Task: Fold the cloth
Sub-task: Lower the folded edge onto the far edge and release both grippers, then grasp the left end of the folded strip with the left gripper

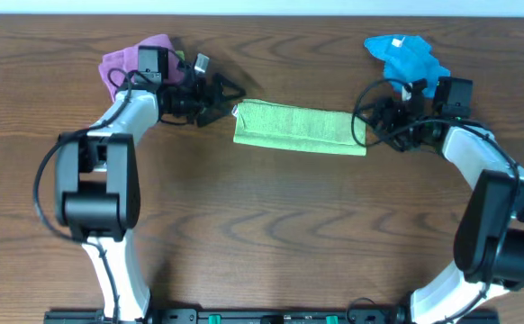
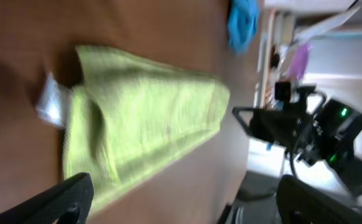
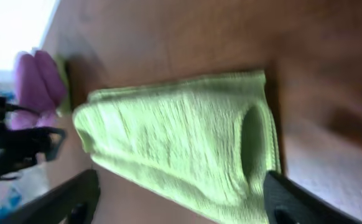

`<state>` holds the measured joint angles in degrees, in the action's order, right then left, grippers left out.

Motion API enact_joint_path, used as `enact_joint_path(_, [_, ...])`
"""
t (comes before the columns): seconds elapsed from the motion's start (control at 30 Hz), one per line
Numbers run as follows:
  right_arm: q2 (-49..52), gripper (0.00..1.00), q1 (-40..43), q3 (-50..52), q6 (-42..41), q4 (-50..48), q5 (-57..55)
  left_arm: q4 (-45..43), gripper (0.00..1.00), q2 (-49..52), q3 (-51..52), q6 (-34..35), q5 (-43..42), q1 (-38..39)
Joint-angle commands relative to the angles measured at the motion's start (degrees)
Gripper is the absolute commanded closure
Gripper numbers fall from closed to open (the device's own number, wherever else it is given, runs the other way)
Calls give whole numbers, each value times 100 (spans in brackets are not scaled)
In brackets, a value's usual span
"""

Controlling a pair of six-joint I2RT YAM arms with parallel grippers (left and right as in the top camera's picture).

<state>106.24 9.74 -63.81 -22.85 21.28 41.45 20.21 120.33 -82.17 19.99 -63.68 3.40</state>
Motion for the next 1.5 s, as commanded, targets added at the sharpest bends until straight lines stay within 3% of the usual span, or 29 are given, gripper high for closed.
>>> enact_joint_path(0.0, [-595,30,35,-120,678,437,-404,586,5,-734,-85,-1375,302,144])
enact_joint_path(0.03, [-756,36,39,-120,826,629,-503,800,5,-861,-85,-1585,304,190])
enact_joint_path(0.07, [-933,70,37,-120,951,857,-682,997,0,-957,-83,-1777,319,254])
enact_joint_path(0.1, [-1036,79,37,-118,1010,988,-804,1099,8,-986,-81,-1880,354,302])
enact_joint_path(0.17, [-1244,98,37,-101,1161,1290,-1084,1279,37,-984,-79,-2004,533,431])
enact_joint_path(0.2, [-1333,99,37,-87,1250,1456,-1274,1283,89,-940,-52,-2000,737,540])
enact_joint_path(0.23, [-1362,98,37,-79,1333,1563,-1401,1281,94,-914,-46,-1969,879,610])
enact_joint_path(0.4, [-1362,98,33,234,1394,1471,-1513,1220,94,-800,-46,-1532,2350,1012])
enact_joint_path(0.53, [-1362,98,33,597,1394,1117,-1515,1078,94,-800,-46,-1665,3110,1248])
enact_joint_path(0.7, [-1362,98,33,658,1421,1058,-1517,841,94,-800,-48,-1266,2745,1274])
enact_joint_path(0.97, [-1362,98,33,656,1471,1049,-1510,393,95,-800,-48,-922,2828,1377])
enact_joint_path(1.47, [-1362,98,31,656,1217,1062,-1377,-817,94,-317,-48,-1005,2533,1528])
